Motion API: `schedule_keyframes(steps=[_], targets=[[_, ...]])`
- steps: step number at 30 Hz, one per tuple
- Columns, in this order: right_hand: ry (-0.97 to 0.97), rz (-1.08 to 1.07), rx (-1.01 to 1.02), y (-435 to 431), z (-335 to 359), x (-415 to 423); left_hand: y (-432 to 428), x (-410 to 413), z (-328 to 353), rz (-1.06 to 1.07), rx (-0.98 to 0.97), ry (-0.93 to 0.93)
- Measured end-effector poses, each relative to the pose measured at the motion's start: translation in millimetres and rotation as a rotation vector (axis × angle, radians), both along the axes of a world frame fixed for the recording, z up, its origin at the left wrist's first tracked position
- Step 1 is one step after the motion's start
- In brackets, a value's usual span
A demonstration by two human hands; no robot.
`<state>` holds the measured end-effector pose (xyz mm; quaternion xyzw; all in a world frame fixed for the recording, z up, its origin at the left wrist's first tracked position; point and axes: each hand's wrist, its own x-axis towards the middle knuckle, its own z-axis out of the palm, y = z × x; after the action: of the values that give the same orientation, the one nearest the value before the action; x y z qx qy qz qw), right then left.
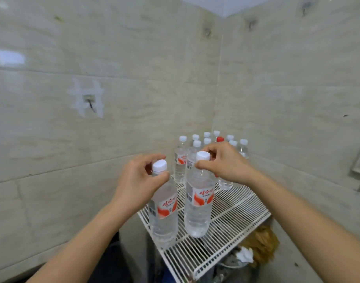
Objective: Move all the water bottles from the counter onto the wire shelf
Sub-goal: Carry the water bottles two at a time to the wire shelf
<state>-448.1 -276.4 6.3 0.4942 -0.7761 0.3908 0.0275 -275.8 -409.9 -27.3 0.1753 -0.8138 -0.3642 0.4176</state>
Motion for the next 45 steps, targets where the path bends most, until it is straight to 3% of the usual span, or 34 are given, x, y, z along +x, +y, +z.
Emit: schedule_keyframes(steps=[8,19,45], targets=[[0.098,0.086,0.132,-18.4,0.1,-121.4,7.8,-118.8,-10.0,0.04,-0.032,-0.033],[0.185,0.198,0.246,-46.5,-21.5,-245.8,6.4,-233.6,-17.4,0.228,-0.071,-0.216],[0.197,0.212,0.317,-73.8,-31.9,-283.2,-14.1,-287.8,-27.0,0.244,-0.114,-0.294]])
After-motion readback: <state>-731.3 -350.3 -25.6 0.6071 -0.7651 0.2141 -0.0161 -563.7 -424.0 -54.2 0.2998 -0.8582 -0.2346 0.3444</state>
